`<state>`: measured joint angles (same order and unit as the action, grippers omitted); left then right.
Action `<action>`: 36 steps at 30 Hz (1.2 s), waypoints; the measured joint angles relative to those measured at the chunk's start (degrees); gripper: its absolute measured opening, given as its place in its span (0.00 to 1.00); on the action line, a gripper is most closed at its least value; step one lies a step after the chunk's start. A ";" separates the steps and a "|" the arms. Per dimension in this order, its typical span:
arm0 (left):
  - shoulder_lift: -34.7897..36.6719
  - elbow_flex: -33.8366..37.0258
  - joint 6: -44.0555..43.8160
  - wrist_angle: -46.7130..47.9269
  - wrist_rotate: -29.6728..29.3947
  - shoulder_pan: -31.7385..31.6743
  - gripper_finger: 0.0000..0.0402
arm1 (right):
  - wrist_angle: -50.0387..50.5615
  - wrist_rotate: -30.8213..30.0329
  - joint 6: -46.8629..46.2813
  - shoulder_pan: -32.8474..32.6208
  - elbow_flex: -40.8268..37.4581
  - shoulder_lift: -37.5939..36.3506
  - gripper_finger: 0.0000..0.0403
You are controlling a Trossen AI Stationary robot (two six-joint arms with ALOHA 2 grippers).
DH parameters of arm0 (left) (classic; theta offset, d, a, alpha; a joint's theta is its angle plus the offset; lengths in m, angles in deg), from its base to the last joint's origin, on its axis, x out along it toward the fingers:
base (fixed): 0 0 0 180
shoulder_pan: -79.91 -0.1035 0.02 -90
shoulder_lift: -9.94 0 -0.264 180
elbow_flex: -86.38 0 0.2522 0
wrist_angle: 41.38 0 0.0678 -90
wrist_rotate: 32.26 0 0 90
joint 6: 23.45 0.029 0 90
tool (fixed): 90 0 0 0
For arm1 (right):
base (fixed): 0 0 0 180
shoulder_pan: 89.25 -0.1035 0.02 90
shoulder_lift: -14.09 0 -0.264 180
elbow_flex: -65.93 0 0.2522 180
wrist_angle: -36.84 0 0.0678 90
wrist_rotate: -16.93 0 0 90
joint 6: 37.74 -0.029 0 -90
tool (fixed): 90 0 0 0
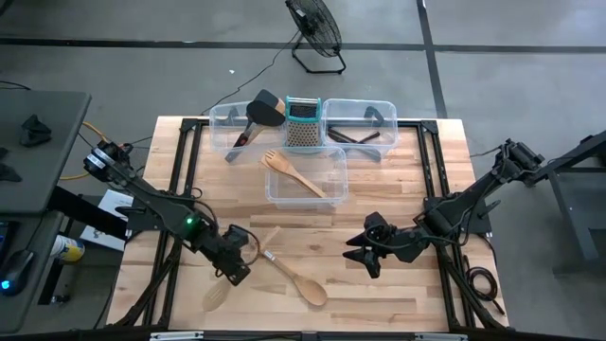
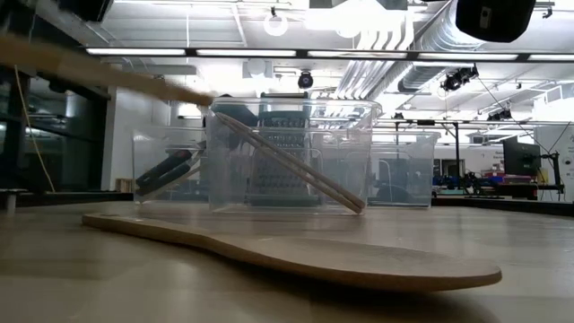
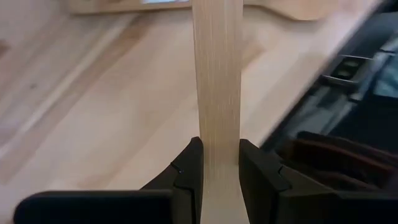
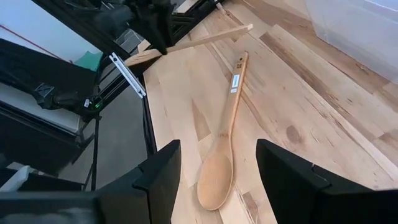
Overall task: Pick & Place Kitchen Items
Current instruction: Put the light brown slotted spoon into the middle transparent bin
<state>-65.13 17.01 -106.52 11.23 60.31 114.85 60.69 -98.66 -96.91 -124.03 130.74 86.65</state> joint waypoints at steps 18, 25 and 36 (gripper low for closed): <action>-0.02 -7.62 7.47 -3.80 -1.26 -2.51 0.17 | -25.31 -0.14 38.96 2.13 0.00 0.00 0.50; -0.02 -7.63 13.04 -9.45 3.12 -7.92 0.17 | -17.07 0.00 52.14 4.03 4.99 0.02 0.50; -0.04 -7.63 17.93 -14.90 9.33 -14.78 0.17 | -1.58 0.37 79.21 6.09 21.31 12.34 0.50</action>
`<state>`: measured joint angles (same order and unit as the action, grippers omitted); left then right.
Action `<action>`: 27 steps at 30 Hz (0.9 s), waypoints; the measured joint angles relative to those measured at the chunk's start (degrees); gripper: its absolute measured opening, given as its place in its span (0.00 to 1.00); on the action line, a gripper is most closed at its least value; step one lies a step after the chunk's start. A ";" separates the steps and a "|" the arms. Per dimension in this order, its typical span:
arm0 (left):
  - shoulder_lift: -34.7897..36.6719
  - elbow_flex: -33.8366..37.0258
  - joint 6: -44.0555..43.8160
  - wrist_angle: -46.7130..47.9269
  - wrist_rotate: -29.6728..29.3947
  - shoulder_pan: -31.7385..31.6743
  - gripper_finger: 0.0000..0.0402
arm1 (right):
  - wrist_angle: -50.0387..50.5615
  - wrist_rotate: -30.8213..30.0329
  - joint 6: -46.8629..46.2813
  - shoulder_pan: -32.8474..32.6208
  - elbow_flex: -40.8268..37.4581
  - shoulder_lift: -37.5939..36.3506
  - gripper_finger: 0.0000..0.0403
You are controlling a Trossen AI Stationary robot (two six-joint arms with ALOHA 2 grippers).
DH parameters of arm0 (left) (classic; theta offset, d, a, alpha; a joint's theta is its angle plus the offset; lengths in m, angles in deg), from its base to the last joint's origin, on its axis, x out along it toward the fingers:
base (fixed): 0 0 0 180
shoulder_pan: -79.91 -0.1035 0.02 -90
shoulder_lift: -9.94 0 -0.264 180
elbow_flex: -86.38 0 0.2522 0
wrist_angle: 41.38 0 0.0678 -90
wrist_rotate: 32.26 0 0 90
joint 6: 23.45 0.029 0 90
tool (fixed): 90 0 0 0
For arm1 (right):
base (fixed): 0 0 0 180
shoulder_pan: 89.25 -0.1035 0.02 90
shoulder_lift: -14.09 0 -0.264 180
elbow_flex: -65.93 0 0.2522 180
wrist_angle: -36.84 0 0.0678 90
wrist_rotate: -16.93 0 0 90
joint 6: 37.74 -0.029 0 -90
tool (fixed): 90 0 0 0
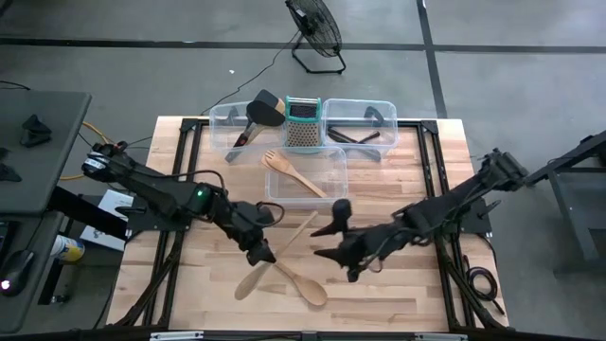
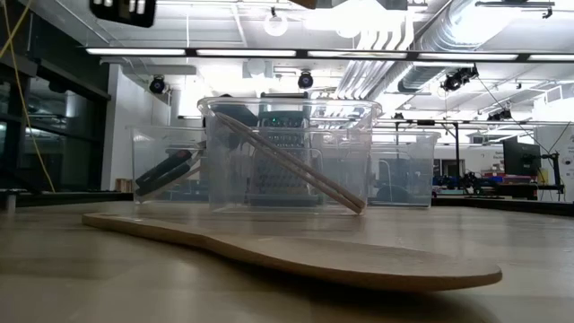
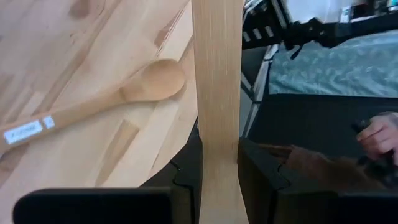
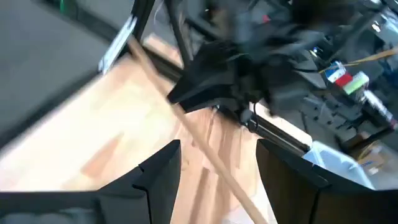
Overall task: Pick & Place Kitchen Items
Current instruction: Put the light brown slotted spoon into the middle transparent bin
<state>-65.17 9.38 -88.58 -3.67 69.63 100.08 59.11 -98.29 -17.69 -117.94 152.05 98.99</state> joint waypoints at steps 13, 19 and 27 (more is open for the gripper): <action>0.00 0.00 0.43 -0.32 1.29 -0.28 0.18 | 1.06 0.12 12.13 3.56 5.90 12.96 0.50; 0.00 0.00 0.36 -0.20 1.27 -0.28 0.20 | -0.82 1.18 12.20 4.59 5.92 14.91 0.50; 0.00 0.00 0.43 -0.01 1.33 -0.28 0.19 | -0.65 -0.50 8.26 6.04 5.92 14.98 0.36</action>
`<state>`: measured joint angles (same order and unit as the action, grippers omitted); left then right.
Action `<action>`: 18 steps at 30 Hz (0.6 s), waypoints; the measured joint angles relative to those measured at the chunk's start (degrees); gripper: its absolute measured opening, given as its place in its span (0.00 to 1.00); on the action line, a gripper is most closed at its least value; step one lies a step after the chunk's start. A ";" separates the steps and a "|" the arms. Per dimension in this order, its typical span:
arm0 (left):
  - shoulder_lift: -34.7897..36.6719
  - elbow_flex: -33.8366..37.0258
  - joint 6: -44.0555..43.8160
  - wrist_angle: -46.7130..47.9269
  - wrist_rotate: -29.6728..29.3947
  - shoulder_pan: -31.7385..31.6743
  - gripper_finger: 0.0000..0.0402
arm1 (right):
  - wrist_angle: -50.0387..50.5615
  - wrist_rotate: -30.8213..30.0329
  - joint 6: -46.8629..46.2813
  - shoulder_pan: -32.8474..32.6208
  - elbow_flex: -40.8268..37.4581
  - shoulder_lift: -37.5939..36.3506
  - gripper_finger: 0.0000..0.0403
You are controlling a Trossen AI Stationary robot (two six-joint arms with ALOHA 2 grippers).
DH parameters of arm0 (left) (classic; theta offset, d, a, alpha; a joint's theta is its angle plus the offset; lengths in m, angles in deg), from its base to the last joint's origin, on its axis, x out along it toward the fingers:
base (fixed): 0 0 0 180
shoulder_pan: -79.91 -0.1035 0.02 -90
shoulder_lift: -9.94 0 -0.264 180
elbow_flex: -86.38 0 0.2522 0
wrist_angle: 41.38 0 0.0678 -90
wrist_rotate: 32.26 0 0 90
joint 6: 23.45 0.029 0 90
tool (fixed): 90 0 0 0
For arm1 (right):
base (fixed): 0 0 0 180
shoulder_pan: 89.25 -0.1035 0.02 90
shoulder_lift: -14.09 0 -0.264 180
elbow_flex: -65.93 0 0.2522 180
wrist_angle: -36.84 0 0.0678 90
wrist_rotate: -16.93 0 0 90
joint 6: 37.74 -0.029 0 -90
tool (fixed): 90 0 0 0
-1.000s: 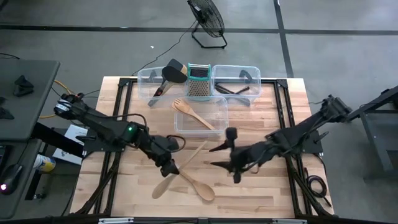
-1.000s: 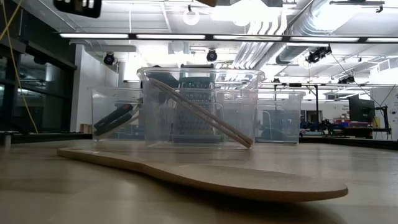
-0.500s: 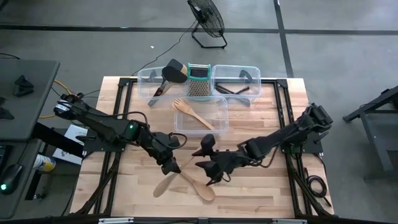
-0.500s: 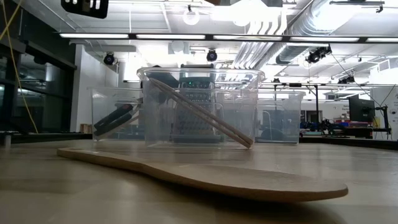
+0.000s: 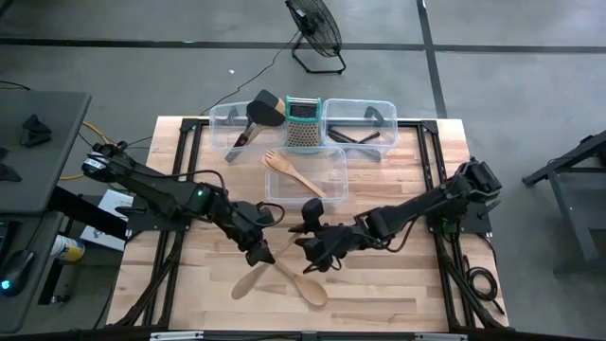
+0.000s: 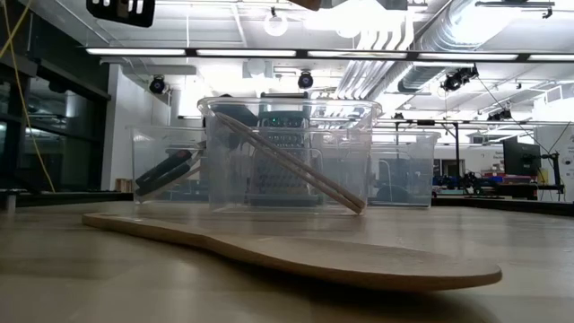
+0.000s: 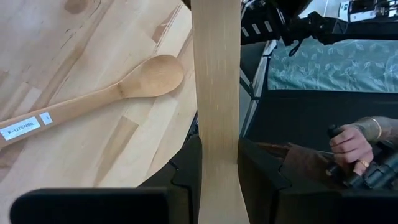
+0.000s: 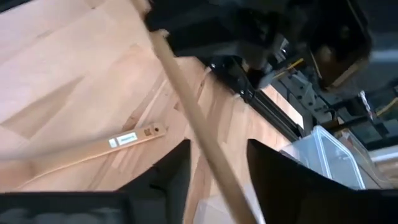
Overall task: Pick & Place Kitchen Items
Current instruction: Put the light brown slotted spoon into the middle transparent bin
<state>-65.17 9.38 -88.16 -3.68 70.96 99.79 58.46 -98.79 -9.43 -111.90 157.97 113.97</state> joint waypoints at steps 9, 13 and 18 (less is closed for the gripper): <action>0.11 -0.07 0.10 -0.07 0.87 0.00 0.19 | 1.53 1.39 0.40 -1.26 -0.13 0.09 0.06; 0.11 -0.07 1.08 -0.15 0.49 0.00 0.19 | 2.75 1.14 -3.16 -1.68 -0.13 0.09 0.06; 0.04 -0.07 2.39 0.00 -0.56 -0.12 0.23 | 7.07 0.83 -13.47 -2.25 -0.08 -0.21 0.06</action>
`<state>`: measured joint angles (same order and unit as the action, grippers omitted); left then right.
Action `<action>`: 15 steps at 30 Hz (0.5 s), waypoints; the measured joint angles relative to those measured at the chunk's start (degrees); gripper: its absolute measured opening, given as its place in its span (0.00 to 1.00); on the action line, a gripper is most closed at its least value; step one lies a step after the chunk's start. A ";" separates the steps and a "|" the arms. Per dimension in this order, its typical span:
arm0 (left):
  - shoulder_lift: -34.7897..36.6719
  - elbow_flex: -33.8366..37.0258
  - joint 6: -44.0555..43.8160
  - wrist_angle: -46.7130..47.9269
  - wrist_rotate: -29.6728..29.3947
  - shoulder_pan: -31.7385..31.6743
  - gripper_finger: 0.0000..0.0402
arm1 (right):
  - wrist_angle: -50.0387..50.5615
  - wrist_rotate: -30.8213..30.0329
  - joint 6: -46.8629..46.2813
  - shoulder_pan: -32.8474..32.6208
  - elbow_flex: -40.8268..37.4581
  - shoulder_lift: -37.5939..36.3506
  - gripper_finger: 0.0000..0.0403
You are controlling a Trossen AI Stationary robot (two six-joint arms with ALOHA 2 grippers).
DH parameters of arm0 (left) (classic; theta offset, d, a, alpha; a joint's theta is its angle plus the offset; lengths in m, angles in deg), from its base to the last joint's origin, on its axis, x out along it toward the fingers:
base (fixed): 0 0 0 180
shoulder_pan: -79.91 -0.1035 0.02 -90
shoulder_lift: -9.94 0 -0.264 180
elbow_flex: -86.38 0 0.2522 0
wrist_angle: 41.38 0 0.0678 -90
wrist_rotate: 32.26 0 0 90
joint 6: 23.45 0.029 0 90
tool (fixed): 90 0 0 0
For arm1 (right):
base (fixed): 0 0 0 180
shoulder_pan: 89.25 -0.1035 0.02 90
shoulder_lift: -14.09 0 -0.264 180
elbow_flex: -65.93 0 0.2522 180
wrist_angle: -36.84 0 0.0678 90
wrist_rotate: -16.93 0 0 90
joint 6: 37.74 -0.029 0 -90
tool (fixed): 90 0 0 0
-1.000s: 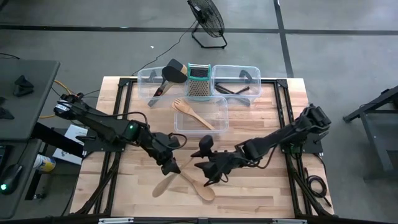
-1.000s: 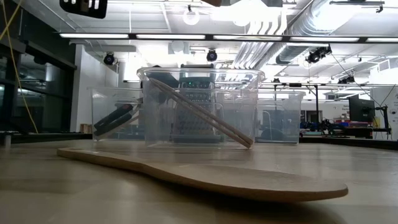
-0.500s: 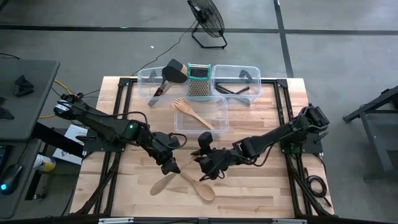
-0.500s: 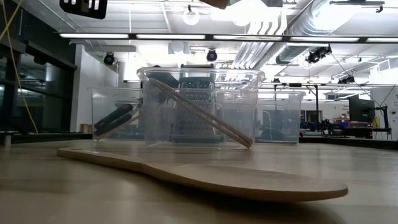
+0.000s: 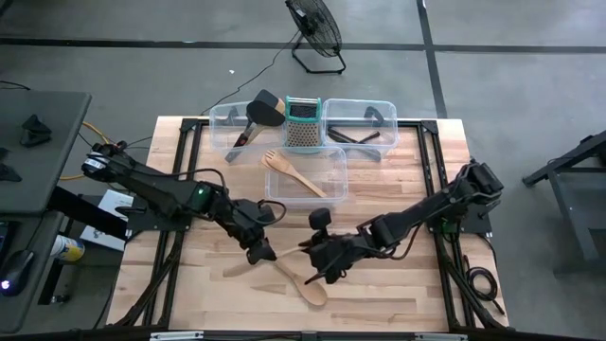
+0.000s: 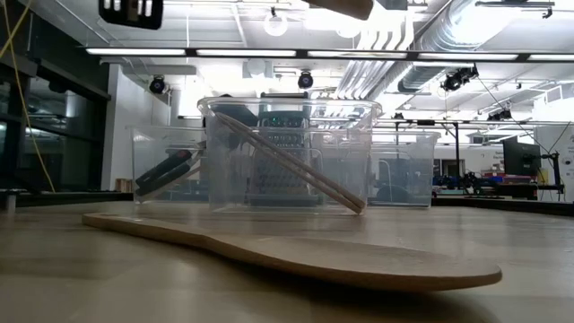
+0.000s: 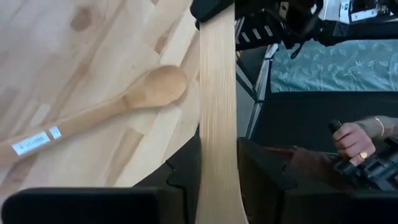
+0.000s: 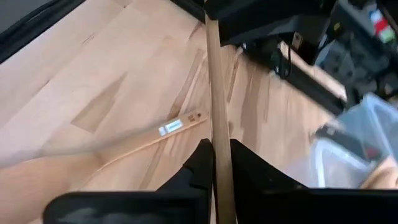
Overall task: Pick & Place Kitchen Items
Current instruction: Put the light brown slotted spoon into the middle transparent bin
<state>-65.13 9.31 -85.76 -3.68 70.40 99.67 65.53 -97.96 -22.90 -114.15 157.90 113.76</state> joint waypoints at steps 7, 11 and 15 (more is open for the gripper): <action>0.20 0.06 2.92 0.47 1.03 -2.13 0.27 | 7.65 -0.76 -13.65 -1.19 0.14 -0.45 0.06; 2.72 -0.52 5.84 0.38 0.69 -4.80 0.27 | 13.01 -0.67 -18.85 -2.27 0.08 -0.38 0.06; 5.15 -3.23 11.15 3.52 -1.09 -7.30 0.28 | 18.96 1.36 -28.27 -2.89 0.08 -0.57 0.06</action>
<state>-59.98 6.08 -74.62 -0.16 69.31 92.37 84.49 -96.60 -51.18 -117.05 157.97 113.19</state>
